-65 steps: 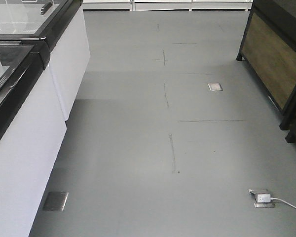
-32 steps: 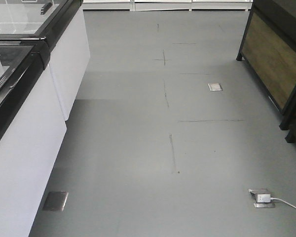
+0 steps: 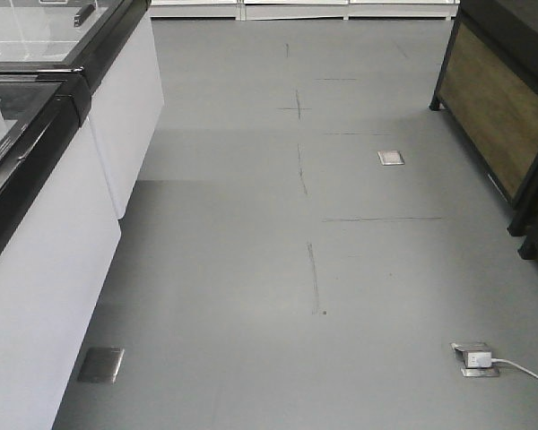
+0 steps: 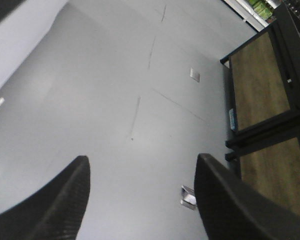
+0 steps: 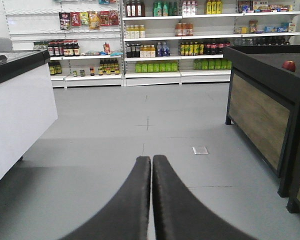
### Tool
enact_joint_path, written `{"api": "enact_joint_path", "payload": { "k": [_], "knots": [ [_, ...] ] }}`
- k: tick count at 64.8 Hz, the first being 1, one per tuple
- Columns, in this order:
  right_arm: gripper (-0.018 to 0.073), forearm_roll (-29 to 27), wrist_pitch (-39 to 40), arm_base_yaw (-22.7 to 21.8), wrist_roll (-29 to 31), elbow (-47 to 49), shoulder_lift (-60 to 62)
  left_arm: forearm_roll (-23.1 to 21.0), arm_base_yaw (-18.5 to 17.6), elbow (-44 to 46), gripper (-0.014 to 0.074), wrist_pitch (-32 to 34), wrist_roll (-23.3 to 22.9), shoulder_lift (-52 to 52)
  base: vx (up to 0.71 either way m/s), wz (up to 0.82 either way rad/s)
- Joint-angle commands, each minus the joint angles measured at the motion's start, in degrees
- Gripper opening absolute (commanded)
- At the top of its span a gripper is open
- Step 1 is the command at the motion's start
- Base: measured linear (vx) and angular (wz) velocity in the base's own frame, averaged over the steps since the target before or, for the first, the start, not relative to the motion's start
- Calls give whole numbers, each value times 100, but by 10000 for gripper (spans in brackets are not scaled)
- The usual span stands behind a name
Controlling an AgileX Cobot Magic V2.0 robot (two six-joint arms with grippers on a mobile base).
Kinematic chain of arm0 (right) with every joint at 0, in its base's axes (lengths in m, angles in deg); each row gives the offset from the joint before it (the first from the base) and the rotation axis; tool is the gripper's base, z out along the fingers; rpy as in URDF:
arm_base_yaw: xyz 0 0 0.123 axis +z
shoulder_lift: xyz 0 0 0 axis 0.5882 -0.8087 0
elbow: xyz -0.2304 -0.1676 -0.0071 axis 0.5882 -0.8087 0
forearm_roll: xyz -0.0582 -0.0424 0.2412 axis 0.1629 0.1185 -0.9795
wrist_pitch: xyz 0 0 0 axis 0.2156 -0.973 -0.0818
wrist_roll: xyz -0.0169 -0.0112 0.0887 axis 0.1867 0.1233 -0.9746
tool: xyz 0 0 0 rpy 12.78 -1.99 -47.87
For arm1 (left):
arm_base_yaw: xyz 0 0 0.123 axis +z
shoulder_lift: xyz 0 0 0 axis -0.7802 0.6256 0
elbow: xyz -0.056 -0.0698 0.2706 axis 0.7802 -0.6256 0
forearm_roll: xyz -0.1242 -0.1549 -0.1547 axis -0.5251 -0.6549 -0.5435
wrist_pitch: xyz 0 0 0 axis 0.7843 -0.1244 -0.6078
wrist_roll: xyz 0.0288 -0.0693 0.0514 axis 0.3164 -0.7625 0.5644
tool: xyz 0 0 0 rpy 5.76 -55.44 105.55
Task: Left arm holds basket, right arm returns cookies
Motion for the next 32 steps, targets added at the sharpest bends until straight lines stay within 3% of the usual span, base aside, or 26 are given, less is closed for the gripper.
{"api": "enact_joint_path", "payload": {
  "k": [1, 9, 16, 32],
  "knots": [
    [-8, 18, 442, 1, -15, 3, 57, -501, -31, 609, 445, 88, -63, 505, 0, 0],
    [-8, 18, 442, 1, -15, 3, 57, -423, 3, 1248, 445, -111, -174, 1007, 0, 0],
    [-8, 18, 442, 1, -15, 3, 57, -358, 178, 1662, 445, -128, -583, 1205, 0, 0],
    [-8, 18, 442, 1, -15, 3, 57, 687, 1114, 2597, 445, -721, -1260, 1229, 0, 0]
  ]
}}
